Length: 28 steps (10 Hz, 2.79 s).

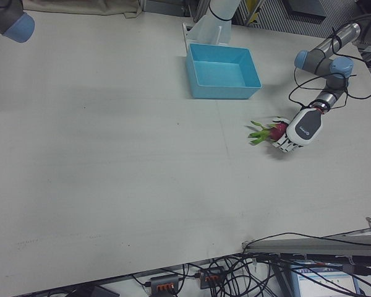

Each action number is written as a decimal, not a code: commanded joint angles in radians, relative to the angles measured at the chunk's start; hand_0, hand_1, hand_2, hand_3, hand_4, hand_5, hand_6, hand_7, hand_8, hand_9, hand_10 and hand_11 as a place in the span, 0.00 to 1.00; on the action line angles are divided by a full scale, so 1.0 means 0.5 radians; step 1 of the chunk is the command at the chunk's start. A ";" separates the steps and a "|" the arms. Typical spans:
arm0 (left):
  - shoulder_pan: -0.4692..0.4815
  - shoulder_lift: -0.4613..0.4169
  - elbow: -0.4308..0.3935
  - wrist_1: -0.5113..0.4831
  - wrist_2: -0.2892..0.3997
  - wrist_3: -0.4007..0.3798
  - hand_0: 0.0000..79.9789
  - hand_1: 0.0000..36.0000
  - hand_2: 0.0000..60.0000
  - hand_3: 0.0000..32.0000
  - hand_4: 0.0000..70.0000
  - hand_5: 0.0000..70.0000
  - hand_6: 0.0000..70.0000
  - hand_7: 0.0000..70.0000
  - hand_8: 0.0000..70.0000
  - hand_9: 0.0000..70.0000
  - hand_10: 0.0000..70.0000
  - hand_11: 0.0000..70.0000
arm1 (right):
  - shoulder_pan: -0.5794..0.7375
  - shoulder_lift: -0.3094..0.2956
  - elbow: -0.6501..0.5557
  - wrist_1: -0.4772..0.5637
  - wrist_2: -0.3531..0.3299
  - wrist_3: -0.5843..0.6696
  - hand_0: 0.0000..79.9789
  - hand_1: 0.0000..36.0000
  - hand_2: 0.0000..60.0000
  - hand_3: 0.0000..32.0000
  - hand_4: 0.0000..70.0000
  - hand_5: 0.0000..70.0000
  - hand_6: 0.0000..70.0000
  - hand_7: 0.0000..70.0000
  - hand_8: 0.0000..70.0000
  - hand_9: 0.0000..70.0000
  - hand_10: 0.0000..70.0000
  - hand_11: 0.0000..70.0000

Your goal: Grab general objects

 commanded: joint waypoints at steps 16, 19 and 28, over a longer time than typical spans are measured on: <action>0.052 -0.972 -0.170 1.417 0.832 -0.738 0.65 0.73 1.00 0.00 0.82 0.80 0.97 1.00 0.75 0.81 1.00 1.00 | 0.000 0.000 0.000 0.000 -0.001 0.000 0.00 0.00 0.00 0.00 0.00 0.00 0.00 0.00 0.00 0.00 0.00 0.00; 0.180 -0.978 -0.299 1.653 0.853 -0.737 0.66 0.77 1.00 0.00 0.84 0.80 0.97 1.00 0.75 0.80 1.00 1.00 | 0.000 0.000 0.000 0.000 -0.001 0.000 0.00 0.00 0.00 0.00 0.00 0.00 0.00 0.00 0.00 0.00 0.00 0.00; 0.368 -0.984 -0.431 2.006 1.090 -0.744 0.64 0.39 0.01 0.00 0.16 0.22 0.25 0.54 0.16 0.09 0.24 0.36 | -0.003 0.000 0.000 0.000 -0.001 0.000 0.00 0.00 0.00 0.00 0.00 0.00 0.00 0.00 0.00 0.00 0.00 0.00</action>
